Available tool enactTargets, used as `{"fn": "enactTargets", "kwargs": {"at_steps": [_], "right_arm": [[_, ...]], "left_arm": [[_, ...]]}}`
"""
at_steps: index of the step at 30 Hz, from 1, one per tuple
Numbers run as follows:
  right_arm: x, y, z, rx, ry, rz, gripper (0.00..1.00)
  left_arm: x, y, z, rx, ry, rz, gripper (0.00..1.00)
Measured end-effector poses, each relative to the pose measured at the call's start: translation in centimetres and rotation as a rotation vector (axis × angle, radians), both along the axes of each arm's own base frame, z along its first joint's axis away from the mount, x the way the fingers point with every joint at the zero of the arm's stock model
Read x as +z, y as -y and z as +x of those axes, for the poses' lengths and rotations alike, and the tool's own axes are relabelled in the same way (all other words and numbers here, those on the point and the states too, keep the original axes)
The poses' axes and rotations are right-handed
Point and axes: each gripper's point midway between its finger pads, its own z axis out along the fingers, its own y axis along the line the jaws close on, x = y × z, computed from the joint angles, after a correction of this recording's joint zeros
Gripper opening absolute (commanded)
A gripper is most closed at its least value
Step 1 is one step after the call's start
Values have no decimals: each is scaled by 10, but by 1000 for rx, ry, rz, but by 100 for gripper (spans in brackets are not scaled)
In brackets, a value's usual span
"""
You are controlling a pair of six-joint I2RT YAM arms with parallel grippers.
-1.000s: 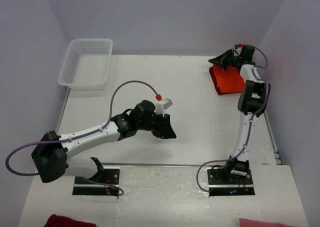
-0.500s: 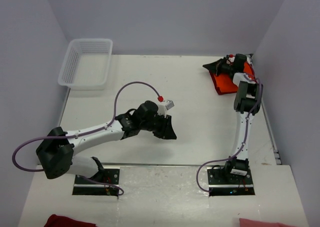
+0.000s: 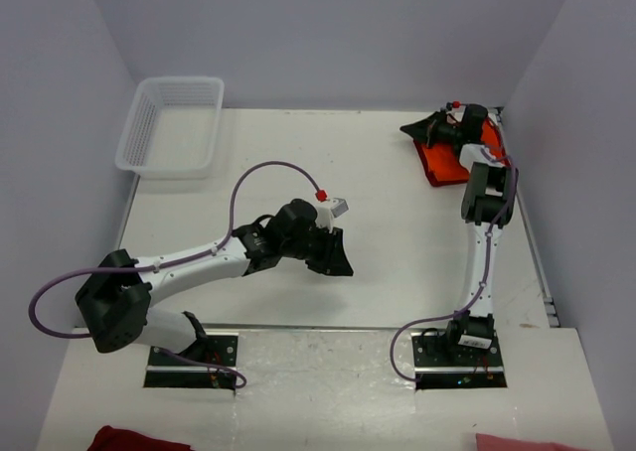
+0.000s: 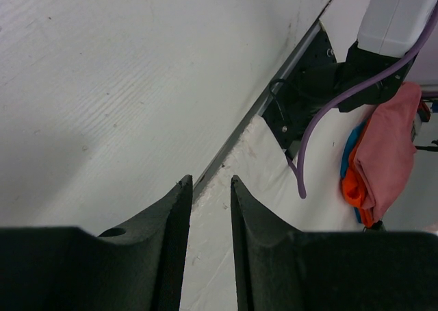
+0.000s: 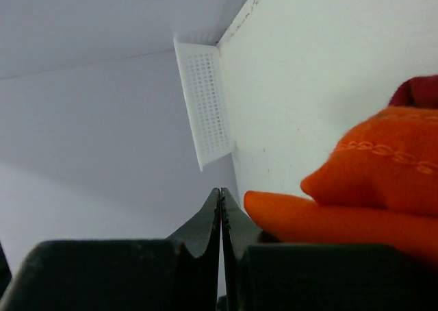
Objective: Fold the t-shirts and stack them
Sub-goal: Put the neatly folded tshirt into the corner of the board with the right arm
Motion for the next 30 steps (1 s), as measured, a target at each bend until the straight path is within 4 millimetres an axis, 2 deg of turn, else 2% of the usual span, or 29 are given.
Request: {"fn": "enactTargets", "kwargs": {"at_steps": [2, 4, 6, 7, 9, 13, 15, 16, 18, 20, 22, 24, 27, 28, 30], "right_arm": [[3, -1, -4, 9, 35, -39, 1], [14, -1, -6, 12, 77, -75, 4], [36, -3, -13, 17, 129, -107, 8], [50, -4, -17, 20, 158, -119, 13], [88, -9, -31, 28, 232, -147, 27], [177, -27, -69, 48, 426, -222, 79], [228, -46, -95, 54, 554, -295, 88], [246, -55, -105, 50, 604, -334, 96], [283, -83, -134, 44, 705, -427, 99], [308, -112, -165, 40, 783, -521, 99], [312, -133, -192, 38, 821, -593, 99], [294, -139, -215, 31, 789, -679, 99], [244, -120, -230, -13, 677, -831, 99], [224, -112, -234, -24, 633, -879, 99], [179, -94, -246, -32, 524, -989, 99]], "left_arm": [[0, 1, -1, -1, -2, 0, 31], [0, 2, -4, -4, -5, -1, 31], [2, 3, -6, -6, -7, -4, 31], [3, 3, -7, -4, 0, -4, 31], [6, 1, -7, 7, 17, -9, 31], [15, -8, -1, 58, 75, -19, 31], [21, -12, 6, 90, 120, -18, 31], [23, -15, 12, 116, 148, -12, 31], [25, -22, 22, 163, 196, 10, 31], [24, -32, 33, 222, 245, 51, 31], [19, -44, 46, 287, 292, 111, 31], [13, -60, 59, 359, 334, 197, 31], [12, -86, 81, 480, 399, 338, 35], [14, -93, 88, 520, 424, 381, 42], [20, -109, 105, 607, 472, 473, 48]]}}
